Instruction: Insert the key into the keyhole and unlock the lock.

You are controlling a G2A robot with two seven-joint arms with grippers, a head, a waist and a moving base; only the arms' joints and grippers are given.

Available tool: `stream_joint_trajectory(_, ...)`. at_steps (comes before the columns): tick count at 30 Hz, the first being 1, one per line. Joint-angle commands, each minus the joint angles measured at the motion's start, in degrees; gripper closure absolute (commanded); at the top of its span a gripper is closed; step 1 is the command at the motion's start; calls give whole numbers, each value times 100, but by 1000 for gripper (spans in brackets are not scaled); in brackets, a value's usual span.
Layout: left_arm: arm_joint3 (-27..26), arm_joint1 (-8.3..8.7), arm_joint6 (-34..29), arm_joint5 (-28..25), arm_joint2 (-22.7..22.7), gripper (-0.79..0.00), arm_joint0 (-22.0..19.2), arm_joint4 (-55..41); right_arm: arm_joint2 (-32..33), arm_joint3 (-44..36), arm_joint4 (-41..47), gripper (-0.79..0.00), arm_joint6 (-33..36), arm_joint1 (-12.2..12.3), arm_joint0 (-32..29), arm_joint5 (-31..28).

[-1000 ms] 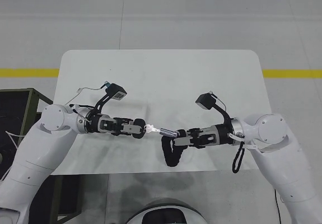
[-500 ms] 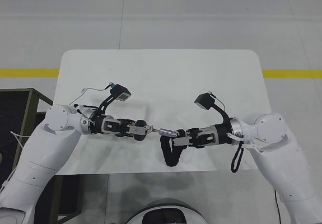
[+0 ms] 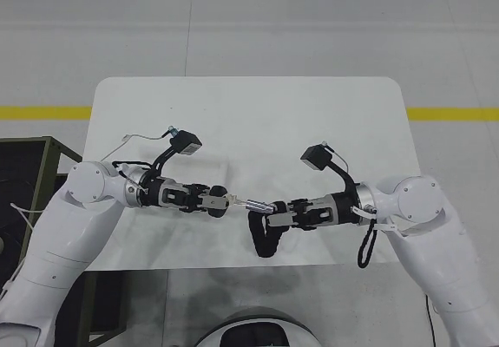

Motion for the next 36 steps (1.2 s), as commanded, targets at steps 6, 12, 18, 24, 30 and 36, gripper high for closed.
stream_joint_trajectory(6,-668,23,562,-563,-297,0,337,947,157,-357,-146,0,-251,33,-423,0)
stream_joint_trajectory(12,-1109,55,1269,-1270,-419,0,557,1991,266,-423,-152,0,-224,57,-511,26)
stream_joint_trajectory(18,-1438,170,2068,-2070,-228,0,609,3094,305,-392,-152,0,-256,69,-526,18)
stream_joint_trajectory(24,-1414,377,3244,-3245,-189,0,695,4590,385,-366,-152,0,-274,86,-510,27)
stream_joint_trajectory(30,-1709,421,3937,-3455,-552,0,802,5788,417,-354,-160,0,-279,100,-483,69)
stream_joint_trajectory(36,-1927,411,5195,-3455,-640,0,1035,7453,298,-297,-214,0,-335,90,-382,114)
